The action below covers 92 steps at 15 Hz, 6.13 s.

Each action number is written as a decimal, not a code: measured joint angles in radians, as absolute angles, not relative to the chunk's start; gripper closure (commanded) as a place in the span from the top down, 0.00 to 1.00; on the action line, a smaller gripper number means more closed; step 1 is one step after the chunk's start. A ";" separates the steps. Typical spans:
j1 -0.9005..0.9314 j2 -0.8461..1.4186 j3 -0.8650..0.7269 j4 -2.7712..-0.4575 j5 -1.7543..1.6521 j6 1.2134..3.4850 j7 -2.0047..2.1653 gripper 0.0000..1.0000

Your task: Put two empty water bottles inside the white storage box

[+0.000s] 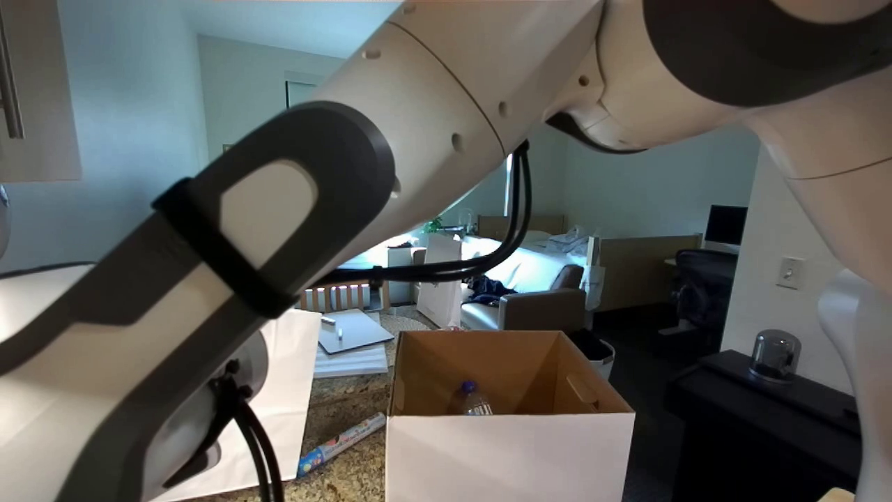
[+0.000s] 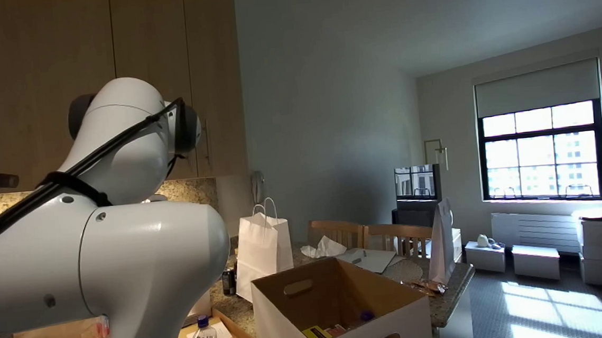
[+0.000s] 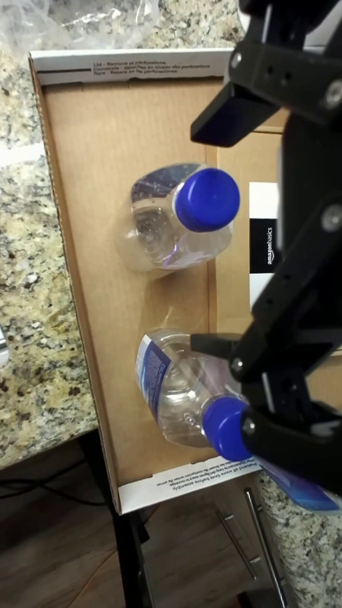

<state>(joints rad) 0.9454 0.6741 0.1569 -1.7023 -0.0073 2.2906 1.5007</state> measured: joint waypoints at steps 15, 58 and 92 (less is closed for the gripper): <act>0.842 0.946 0.095 -1.502 -0.011 2.373 1.476 1.00; 0.959 0.782 0.140 -1.594 -0.015 2.227 1.461 0.42; 0.959 0.750 0.071 -1.603 -0.030 2.241 1.479 0.15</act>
<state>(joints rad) 0.9589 0.7503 0.0707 -1.6025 -0.0297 2.2414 1.4795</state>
